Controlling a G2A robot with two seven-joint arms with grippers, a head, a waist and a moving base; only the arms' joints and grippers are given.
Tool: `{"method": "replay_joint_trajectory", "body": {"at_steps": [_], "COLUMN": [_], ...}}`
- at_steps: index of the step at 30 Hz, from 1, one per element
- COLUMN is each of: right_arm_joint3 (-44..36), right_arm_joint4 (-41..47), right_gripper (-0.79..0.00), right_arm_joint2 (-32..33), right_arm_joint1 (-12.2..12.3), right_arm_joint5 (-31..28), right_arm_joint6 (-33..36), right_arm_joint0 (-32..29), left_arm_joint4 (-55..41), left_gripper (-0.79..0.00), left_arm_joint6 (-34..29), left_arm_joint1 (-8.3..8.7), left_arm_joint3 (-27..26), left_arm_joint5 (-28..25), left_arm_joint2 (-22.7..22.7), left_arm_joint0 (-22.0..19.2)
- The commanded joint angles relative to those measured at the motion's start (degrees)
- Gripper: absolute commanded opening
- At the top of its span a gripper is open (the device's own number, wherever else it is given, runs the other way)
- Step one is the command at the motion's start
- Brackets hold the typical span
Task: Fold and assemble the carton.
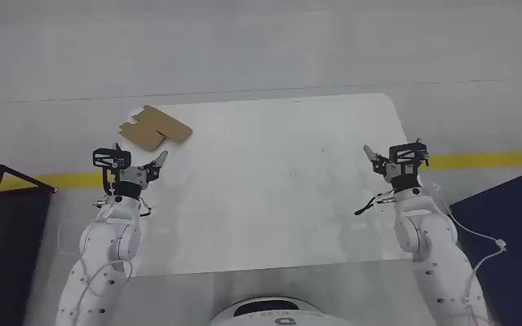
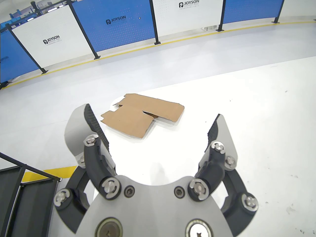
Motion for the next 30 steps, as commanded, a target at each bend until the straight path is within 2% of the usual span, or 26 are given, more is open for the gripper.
{"method": "replay_joint_trajectory", "body": {"at_steps": [1, 3, 5, 8, 11, 16, 18, 27, 30], "right_arm_joint3": [0.0, 0.0, 0.0, 0.0, 0.0, 0.0, 0.0, 0.0, 0.0], "right_arm_joint4": [0.0, 0.0, 0.0, 0.0, 0.0, 0.0, 0.0, 0.0, 0.0], "right_gripper": [-0.001, 0.0, 0.0, 0.0, 0.0, 0.0, 0.0, 0.0, 0.0], "right_arm_joint2": [0.0, 0.0, 0.0, 0.0, 0.0, 0.0, 0.0, 0.0, 0.0], "right_arm_joint1": [0.0, 0.0, 0.0, 0.0, 0.0, 0.0, 0.0, 0.0, 0.0], "right_arm_joint5": [0.0, 0.0, 0.0, 0.0, 0.0, 0.0, 0.0, 0.0, 0.0], "right_arm_joint6": [0.0, 0.0, 0.0, 0.0, 0.0, 0.0, 0.0, 0.0, 0.0], "right_arm_joint0": [0.0, 0.0, 0.0, 0.0, 0.0, 0.0, 0.0, 0.0, 0.0], "left_arm_joint4": [0.0, 1.0, 4.19, 10.67, 16.69, 20.09, 18.49, 18.49, 16.43], "left_gripper": [0.0, 0.0, 0.0, 0.0, 0.0, 0.0, 0.0, 0.0, 0.0], "left_arm_joint6": [0.0, 0.16, 1.14, 0.0, -0.08, -2.24, -2.77, -2.77, -2.89], "left_arm_joint1": [0.0, -0.01, -0.24, -0.65, -0.89, -1.34, -1.46, -1.46, -1.31], "left_arm_joint3": [0.0, 0.64, 3.19, 9.74, 15.92, 23.34, 23.48, 23.48, 25.46], "left_arm_joint5": [0.0, 1.53, 6.36, 11.31, 11.19, 9.52, 10.82, 10.82, 10.06], "left_arm_joint2": [0.0, -0.44, 0.18, 3.34, 6.63, 9.51, 8.61, 8.61, 6.55], "left_arm_joint0": [0.0, -0.49, -2.51, -8.64, -14.09, -21.46, -22.12, -22.12, -21.13]}}
